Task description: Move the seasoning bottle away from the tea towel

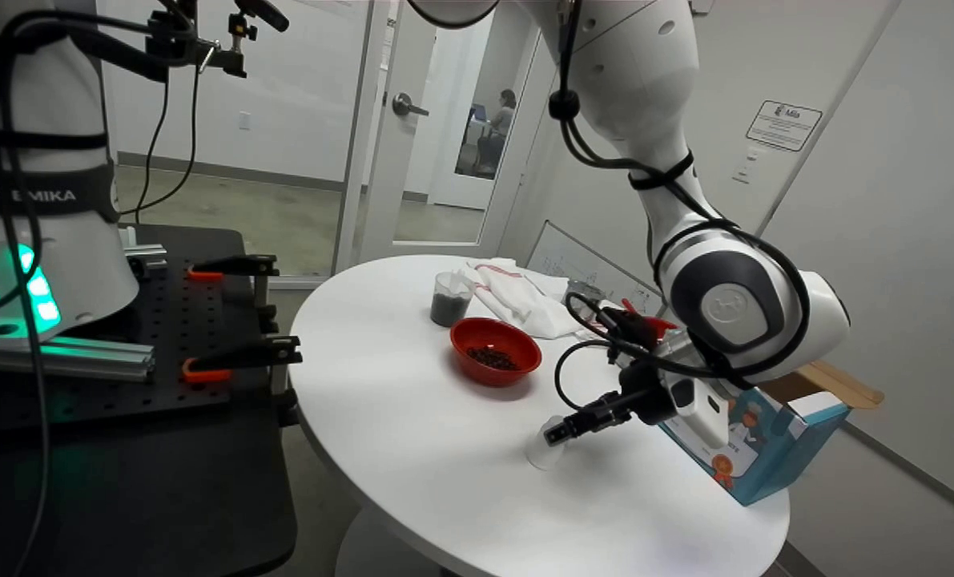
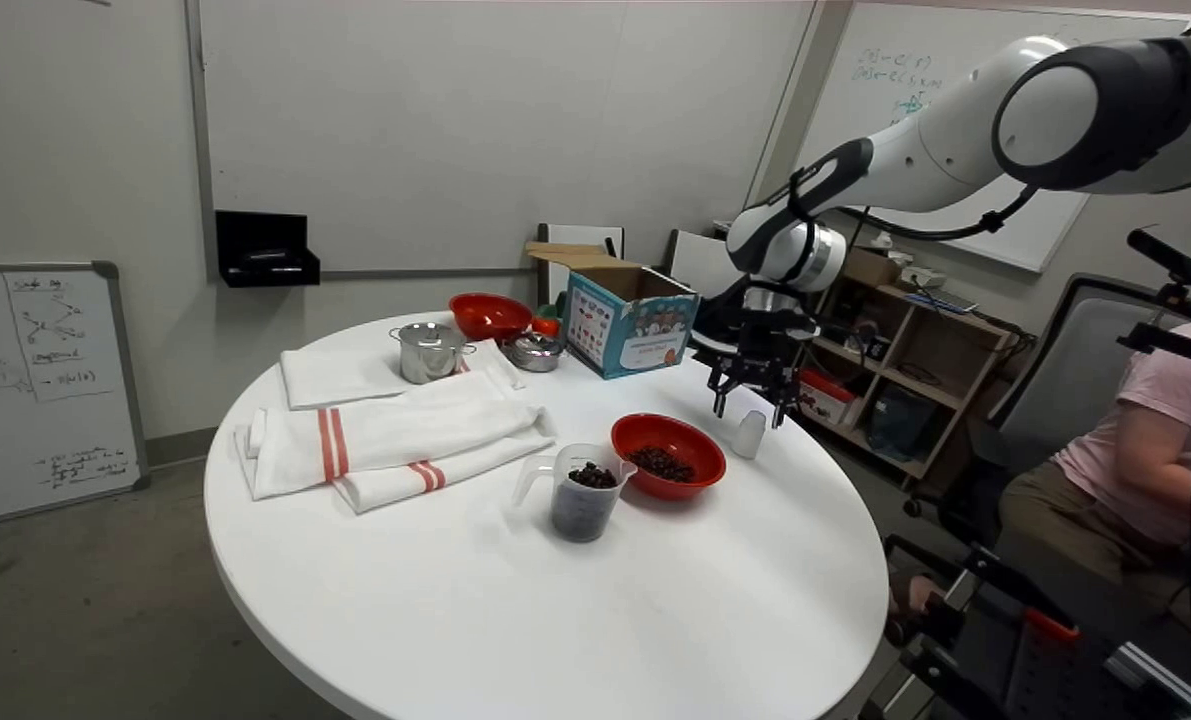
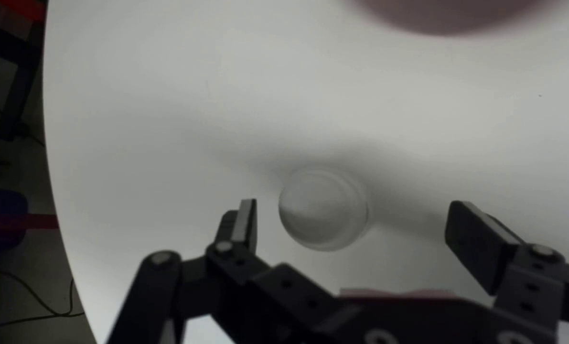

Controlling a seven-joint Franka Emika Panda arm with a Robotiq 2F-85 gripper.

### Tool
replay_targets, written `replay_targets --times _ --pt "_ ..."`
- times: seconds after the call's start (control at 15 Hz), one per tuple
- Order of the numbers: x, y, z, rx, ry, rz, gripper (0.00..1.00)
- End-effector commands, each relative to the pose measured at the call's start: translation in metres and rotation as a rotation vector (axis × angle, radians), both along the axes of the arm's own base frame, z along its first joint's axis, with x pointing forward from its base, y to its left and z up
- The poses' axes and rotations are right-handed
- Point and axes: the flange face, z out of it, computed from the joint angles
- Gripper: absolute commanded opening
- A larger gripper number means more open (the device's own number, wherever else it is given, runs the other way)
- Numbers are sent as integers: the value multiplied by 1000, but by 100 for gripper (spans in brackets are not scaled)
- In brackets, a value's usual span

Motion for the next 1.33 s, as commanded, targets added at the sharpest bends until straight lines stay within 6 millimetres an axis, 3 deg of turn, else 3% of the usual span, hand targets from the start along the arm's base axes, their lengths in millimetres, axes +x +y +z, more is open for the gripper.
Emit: replay_targets --times 0.0,0.27,0.33,0.47,0.6,0.87,1.27 --pt "4 3 -1 -8 -82 62 100" --pt "10 3 -4 11 -175 198 100" --pt "24 39 46 27 -210 208 100" --pt "31 58 62 37 -240 327 100" --pt "42 88 93 28 -248 435 100" --pt "61 158 160 -37 -220 643 100" --pt "70 261 231 -137 -211 966 100"
